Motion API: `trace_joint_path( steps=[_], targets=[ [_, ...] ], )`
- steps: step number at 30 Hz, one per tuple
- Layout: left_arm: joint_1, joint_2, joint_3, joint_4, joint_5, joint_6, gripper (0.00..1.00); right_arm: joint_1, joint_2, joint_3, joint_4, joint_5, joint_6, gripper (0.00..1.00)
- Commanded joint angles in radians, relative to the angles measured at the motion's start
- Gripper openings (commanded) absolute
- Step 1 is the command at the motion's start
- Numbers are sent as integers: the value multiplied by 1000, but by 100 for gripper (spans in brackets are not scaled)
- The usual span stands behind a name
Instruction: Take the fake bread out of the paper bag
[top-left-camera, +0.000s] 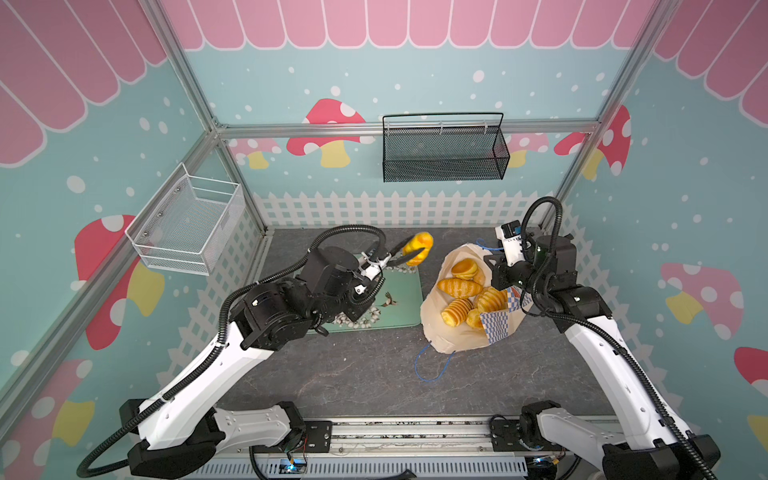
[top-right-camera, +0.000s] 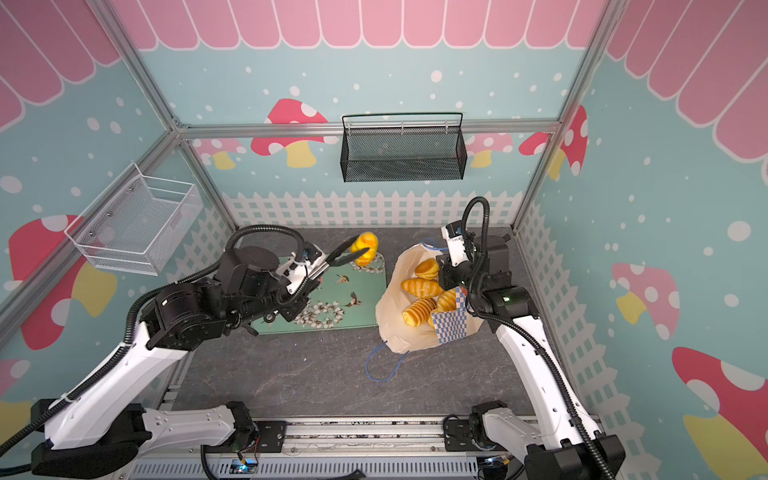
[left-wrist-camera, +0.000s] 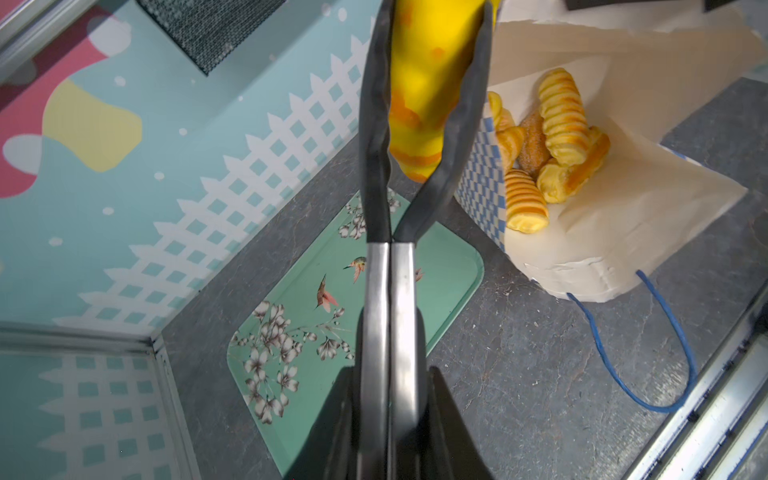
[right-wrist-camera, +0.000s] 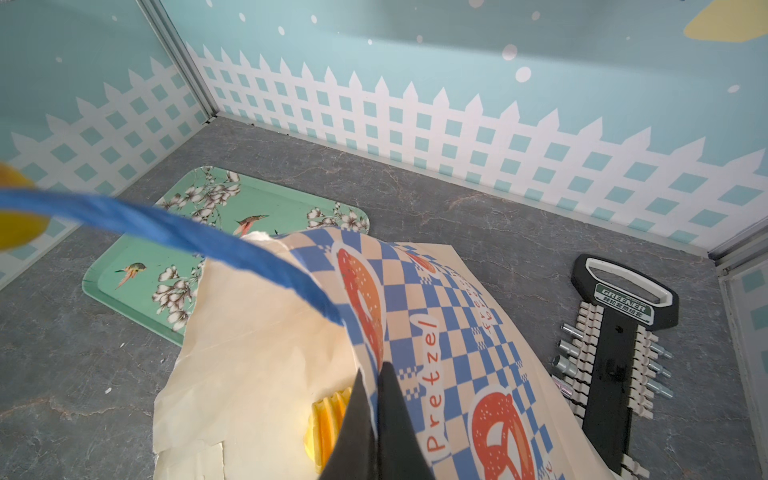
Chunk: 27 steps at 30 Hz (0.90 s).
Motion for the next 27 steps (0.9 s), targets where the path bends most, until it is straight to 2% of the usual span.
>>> trace_joint_path(
  steps=[1,4,13,19,27],
  targets=[
    [117,24,-2,-19,47,-92,2,3,-7,17,23,-10,-5,0],
    [246,84,7,-60,91,-135,2,4,-15,6,28,-20,-5,0],
    [493,253,33,-103,167,-182,2,5,-39,-35,53,-55,16,0],
    [593,390,111,-153,172,-161,1,5,-71,-89,101,-71,43,0],
    [673,525,171,-227,176,-157,1,4,-69,-104,117,-91,33,0]
  ],
)
